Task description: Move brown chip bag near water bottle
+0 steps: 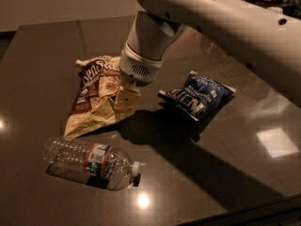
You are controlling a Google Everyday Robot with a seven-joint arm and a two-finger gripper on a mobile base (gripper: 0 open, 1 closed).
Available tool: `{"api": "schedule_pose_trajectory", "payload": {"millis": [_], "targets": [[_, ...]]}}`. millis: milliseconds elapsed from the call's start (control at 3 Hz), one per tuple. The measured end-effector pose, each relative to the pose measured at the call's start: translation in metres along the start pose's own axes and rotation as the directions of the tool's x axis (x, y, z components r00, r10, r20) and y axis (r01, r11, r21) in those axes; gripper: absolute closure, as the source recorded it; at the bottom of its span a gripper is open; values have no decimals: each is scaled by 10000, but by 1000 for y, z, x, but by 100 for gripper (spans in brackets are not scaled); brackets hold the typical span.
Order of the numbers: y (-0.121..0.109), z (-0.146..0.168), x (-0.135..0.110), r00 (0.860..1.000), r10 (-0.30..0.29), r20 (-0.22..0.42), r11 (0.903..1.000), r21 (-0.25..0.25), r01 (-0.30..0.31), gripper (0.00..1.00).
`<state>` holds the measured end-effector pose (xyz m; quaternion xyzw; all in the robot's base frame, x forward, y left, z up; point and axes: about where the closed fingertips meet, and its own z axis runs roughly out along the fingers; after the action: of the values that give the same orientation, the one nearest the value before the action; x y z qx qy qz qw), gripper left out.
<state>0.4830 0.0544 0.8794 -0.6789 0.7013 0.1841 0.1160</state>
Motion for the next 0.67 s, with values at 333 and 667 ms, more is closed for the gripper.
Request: {"api": "schedule_pose_trajectory", "payload": {"millis": [333,667], "targets": [[10,4,-14,9995,-289,131,9993,-236,292,82],[14,8,-28,9983,-525,257,9977,-421,535,59]]}}
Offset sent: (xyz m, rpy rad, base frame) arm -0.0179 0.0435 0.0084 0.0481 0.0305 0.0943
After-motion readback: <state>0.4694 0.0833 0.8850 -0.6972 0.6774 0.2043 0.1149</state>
